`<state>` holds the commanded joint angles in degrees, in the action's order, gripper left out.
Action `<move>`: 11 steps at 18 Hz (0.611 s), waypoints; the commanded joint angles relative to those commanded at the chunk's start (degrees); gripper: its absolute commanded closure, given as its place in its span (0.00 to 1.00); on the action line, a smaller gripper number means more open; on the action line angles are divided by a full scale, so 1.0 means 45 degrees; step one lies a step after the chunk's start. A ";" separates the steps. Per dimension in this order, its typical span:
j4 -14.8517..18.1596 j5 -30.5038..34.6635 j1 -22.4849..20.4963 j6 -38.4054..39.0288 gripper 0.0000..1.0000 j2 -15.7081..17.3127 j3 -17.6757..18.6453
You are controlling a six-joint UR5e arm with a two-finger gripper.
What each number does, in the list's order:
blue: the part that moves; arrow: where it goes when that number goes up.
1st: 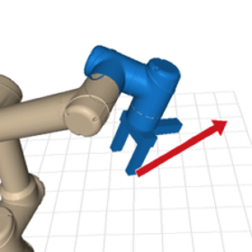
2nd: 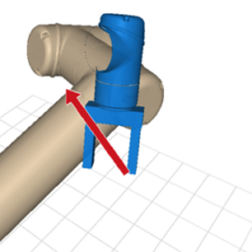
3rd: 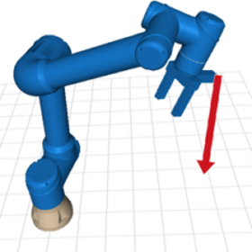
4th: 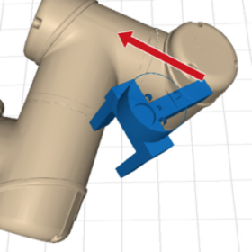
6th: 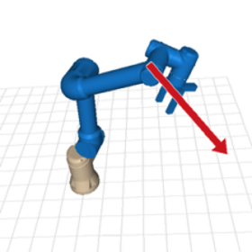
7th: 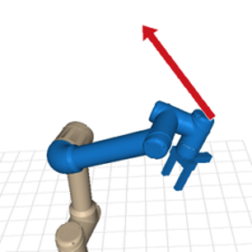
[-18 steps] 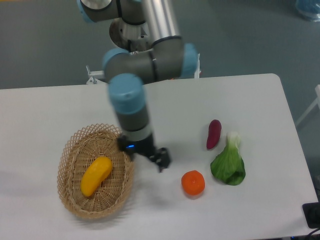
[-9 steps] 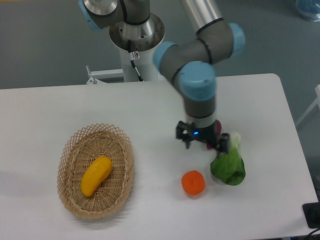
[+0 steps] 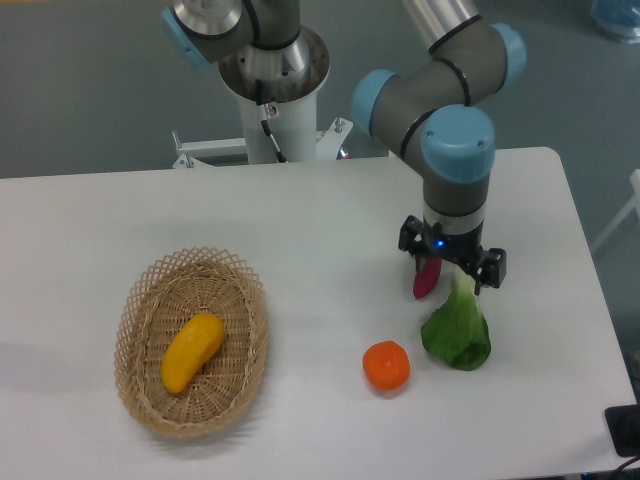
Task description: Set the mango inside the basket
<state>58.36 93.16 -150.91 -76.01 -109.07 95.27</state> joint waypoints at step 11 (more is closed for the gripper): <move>-0.0019 0.0000 0.0039 -0.0198 0.00 -0.0078 0.0156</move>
<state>58.27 93.16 -150.73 -76.90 -109.42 95.98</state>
